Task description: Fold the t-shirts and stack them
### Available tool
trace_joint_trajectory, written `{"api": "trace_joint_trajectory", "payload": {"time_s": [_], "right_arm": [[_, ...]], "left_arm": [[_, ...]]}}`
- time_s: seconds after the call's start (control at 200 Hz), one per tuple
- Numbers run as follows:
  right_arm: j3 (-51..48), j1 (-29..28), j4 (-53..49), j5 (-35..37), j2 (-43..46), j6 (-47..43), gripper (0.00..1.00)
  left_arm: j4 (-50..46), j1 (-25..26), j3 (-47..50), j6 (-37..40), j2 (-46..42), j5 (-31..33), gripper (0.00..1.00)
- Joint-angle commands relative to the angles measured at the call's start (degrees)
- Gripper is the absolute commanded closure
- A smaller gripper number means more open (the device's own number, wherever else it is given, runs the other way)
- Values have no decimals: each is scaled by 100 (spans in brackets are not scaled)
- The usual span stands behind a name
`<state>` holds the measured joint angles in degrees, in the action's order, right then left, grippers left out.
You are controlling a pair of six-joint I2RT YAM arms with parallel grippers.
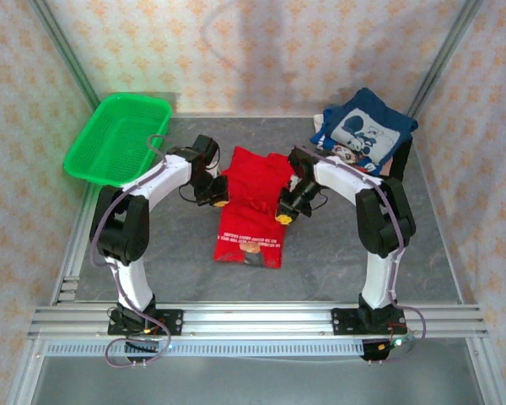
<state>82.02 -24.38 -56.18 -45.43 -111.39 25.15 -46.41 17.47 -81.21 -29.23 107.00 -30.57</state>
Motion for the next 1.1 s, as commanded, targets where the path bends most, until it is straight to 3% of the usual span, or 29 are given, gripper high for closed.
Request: {"api": "trace_joint_trajectory", "payload": {"time_s": [0.0, 0.285, 0.535, 0.62, 0.881, 1.016, 1.091], "right_arm": [[255, 91, -262, 100, -250, -181, 99], [597, 108, -135, 64, -769, -197, 94], [975, 255, -10, 71, -1049, -87, 75], [953, 403, 230, 58, -921, 131, 65], [486, 518, 631, 142, 383, 385, 60], [-69, 202, 736, 216, 1156, 368, 62], [-502, -142, 1052, 283, 1493, 630, 71]], "left_arm": [[124, -112, -249, 153, 154, 373, 100], [308, -121, -377, 144, 722, 428, 100], [388, -120, -664, 2, 860, 314, 100], [369, -121, -805, -38, 790, 218, 90], [299, -193, -977, -319, -14, 146, 49], [367, -209, -836, -450, -666, 48, 41], [405, -209, -578, -495, -1042, -27, 40]]}}
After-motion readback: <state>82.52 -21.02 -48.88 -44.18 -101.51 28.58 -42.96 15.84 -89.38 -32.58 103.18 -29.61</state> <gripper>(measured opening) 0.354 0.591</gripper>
